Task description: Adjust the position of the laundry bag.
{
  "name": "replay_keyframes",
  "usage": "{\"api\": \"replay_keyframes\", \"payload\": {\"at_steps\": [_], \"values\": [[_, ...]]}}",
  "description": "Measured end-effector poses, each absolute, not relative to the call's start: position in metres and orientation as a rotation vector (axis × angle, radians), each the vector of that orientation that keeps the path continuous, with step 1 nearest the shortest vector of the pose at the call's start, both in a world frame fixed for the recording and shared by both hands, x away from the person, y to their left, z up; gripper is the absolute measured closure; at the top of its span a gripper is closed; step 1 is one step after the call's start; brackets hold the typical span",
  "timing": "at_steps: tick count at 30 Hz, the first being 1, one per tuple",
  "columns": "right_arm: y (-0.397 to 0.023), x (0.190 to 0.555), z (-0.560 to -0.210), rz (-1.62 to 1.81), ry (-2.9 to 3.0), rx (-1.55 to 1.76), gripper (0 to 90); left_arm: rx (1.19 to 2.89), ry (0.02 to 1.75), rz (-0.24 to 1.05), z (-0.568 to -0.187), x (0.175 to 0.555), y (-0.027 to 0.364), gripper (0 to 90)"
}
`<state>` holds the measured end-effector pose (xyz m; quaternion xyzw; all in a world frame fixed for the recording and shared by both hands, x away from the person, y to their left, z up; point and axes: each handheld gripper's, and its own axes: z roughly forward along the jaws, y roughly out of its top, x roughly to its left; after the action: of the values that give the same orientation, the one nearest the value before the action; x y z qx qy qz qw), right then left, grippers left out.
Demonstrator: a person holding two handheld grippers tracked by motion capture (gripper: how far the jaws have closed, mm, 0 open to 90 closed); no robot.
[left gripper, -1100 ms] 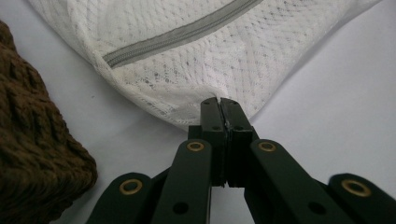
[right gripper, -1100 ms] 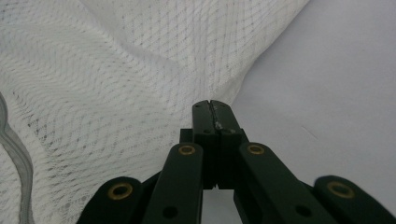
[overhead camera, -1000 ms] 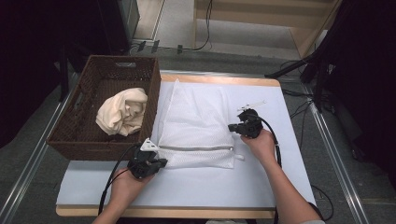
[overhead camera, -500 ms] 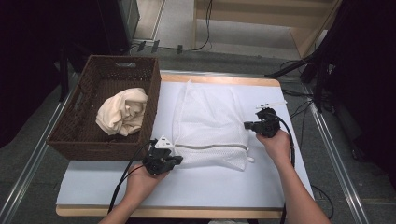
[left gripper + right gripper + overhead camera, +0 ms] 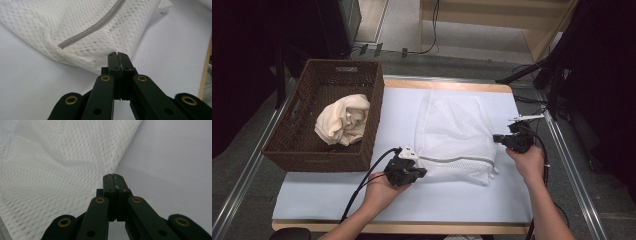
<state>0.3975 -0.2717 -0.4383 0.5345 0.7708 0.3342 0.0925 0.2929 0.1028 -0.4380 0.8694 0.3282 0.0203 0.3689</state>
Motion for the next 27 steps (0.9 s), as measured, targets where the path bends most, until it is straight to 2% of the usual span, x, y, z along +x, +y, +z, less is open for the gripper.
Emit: {"api": "replay_keyframes", "payload": {"at_steps": [8, 27], "values": [[-0.280, 0.391, -0.443, 0.980, 2.289, 1.608, 90.0, 2.233, 0.785, 0.013, -0.433, 0.286, 0.092, 90.0], [-0.239, 0.406, -0.453, 0.987, 2.459, 1.522, 90.0, 2.210, 0.956, -0.015, -0.446, 0.279, 0.137, 89.6]]}}
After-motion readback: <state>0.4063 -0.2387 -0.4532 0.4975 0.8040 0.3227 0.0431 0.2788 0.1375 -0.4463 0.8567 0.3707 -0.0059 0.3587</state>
